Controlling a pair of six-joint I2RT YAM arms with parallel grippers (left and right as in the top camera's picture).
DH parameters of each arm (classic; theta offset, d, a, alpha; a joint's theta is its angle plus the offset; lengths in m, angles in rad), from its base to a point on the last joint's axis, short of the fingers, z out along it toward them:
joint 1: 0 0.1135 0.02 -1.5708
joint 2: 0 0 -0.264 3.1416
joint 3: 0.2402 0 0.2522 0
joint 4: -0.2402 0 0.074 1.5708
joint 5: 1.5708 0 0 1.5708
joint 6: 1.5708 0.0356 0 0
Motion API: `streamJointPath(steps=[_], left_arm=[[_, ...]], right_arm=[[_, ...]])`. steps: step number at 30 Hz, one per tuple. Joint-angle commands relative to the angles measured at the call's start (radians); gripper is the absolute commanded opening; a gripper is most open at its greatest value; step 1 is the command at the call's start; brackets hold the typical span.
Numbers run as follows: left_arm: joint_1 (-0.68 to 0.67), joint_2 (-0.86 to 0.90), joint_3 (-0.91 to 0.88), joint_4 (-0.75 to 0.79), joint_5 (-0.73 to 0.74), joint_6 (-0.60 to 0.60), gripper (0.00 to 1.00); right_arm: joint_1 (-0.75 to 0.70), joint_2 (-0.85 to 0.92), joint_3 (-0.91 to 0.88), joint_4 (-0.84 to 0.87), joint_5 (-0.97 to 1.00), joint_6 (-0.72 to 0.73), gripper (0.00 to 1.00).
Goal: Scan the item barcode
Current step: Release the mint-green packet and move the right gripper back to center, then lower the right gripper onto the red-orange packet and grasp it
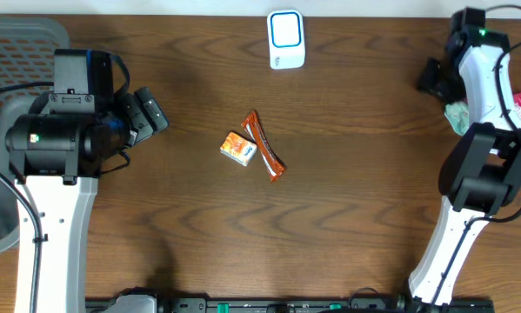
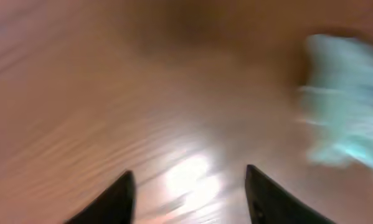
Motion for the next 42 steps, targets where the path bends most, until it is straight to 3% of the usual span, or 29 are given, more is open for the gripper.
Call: streamJointPath(steps=[1, 4, 7, 11, 12, 14, 16, 17, 26, 31, 35, 39, 42], left_arm=[[0.004, 0.004, 0.004, -0.003, -0.013, 0.014, 0.98], [0.004, 0.004, 0.004, -0.003, -0.013, 0.014, 0.98], [0.004, 0.004, 0.004, -0.003, -0.013, 0.014, 0.98], [0.004, 0.004, 0.004, -0.003, -0.013, 0.014, 0.98], [0.004, 0.004, 0.004, -0.003, -0.013, 0.014, 0.98], [0.004, 0.004, 0.004, -0.003, -0.013, 0.014, 0.98], [0.004, 0.004, 0.004, -0.003, -0.013, 0.014, 0.98], [0.004, 0.004, 0.004, -0.003, -0.013, 0.014, 0.98], [0.004, 0.004, 0.004, -0.003, -0.013, 0.014, 0.98], [0.004, 0.004, 0.004, -0.003, -0.013, 0.014, 0.98], [0.004, 0.004, 0.004, -0.003, -0.013, 0.014, 0.98], [0.004, 0.004, 0.004, -0.003, -0.013, 0.014, 0.98], [0.004, 0.004, 0.004, -0.003, -0.013, 0.014, 0.98]], right_arm=[[0.046, -0.032, 0.042, -0.013, -0.538, -0.169, 0.71], [0.08, -0.032, 0.04, -0.055, -0.631, -0.198, 0.79], [0.13, -0.032, 0.04, -0.125, -0.63, -0.261, 0.79], [0.241, -0.032, 0.034, -0.243, -0.623, -0.454, 0.79], [0.28, -0.032, 0.027, -0.261, -0.608, -0.495, 0.71], [0.332, -0.032, 0.022, -0.253, -0.557, -0.496, 0.64], [0.386, -0.032, 0.007, -0.22, -0.495, -0.488, 0.77], [0.408, -0.032, 0.002, -0.206, -0.475, -0.48, 0.79], [0.583, -0.032, -0.079, -0.062, -0.415, -0.364, 0.73], [0.621, -0.032, -0.149, 0.008, -0.416, -0.316, 0.56], [0.644, -0.032, -0.23, 0.072, -0.417, -0.3, 0.49], [0.66, -0.032, -0.283, 0.099, -0.416, -0.289, 0.25], [0.662, -0.032, -0.286, 0.099, -0.426, -0.282, 0.23]])
